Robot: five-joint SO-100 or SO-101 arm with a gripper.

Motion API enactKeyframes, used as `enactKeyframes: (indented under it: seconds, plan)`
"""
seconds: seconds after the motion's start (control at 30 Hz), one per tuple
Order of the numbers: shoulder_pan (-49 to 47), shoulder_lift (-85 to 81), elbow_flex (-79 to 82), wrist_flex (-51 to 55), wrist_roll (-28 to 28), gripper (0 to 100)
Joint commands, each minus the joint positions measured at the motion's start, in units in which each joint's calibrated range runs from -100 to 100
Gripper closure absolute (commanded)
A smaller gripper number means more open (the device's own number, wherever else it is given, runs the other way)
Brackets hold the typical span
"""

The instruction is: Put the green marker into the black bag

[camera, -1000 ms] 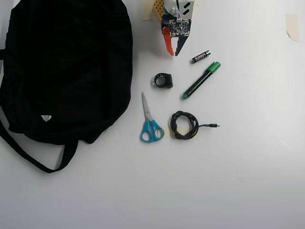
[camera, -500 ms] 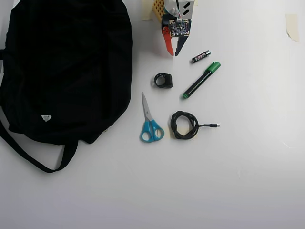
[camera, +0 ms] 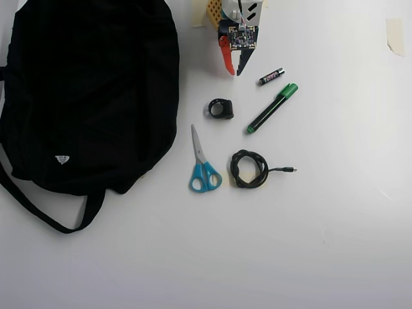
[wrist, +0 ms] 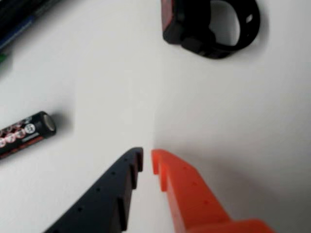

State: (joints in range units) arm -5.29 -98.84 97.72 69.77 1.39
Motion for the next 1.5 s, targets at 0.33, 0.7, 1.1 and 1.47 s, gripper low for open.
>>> enactKeyframes:
  seconds: [0.33,0.7,1.1,1.47]
  plan:
    - [-0.24,0.25,1.2,-5.69,0.18,98]
    - [-0.24,14.85,-13.35,-24.04,-0.24,97]
    - [-0.32,38.84,-31.95,-50.48,-0.29,97]
    - [-0.32,58.84,-47.77,-67.96,-0.29,98]
